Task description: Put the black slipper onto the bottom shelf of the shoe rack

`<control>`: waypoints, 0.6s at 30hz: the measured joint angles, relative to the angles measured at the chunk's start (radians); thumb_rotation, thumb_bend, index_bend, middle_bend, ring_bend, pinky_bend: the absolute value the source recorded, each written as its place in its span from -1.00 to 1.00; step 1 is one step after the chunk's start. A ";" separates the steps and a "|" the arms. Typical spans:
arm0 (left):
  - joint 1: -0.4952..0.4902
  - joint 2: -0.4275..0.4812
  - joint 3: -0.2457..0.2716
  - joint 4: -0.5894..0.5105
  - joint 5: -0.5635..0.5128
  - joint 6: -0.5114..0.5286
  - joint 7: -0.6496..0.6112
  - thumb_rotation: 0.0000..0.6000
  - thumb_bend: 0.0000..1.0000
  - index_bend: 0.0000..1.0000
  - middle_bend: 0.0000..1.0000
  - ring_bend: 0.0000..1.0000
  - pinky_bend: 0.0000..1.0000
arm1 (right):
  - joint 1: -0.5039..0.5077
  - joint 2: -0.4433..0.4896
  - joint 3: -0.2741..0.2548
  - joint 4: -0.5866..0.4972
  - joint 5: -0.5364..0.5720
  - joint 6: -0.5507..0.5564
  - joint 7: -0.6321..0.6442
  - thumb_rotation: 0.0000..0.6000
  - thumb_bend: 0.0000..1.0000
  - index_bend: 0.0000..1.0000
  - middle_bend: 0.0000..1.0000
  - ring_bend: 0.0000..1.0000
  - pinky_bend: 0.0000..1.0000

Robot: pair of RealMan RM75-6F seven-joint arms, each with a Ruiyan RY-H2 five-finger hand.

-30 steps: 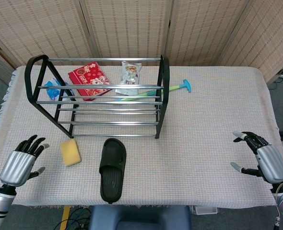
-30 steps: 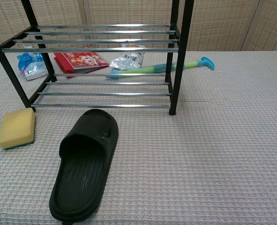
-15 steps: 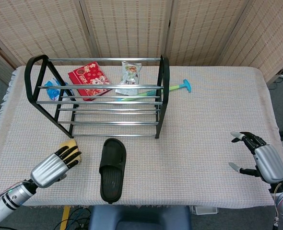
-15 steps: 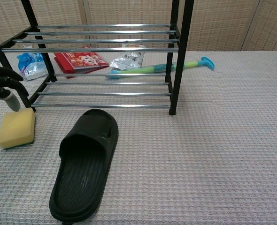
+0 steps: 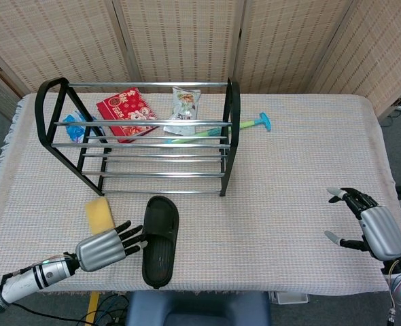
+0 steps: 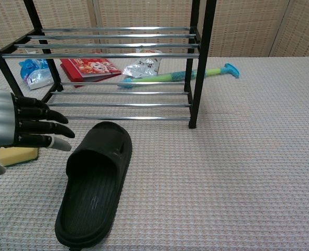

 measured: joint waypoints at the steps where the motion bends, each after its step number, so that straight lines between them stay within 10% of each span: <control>1: -0.011 -0.003 0.003 0.000 0.010 -0.008 0.001 1.00 -0.88 -0.67 -0.73 -0.74 -0.43 | 0.000 0.000 0.000 0.000 0.000 -0.001 0.000 1.00 -0.68 -0.65 -0.30 -0.55 -0.49; 18: -0.138 -0.057 0.030 -0.075 0.052 -0.152 0.075 1.00 -0.88 -0.70 -0.85 -0.89 -0.44 | -0.005 0.000 0.002 0.005 0.012 -0.001 0.001 1.00 -0.68 -0.65 -0.30 -0.55 -0.49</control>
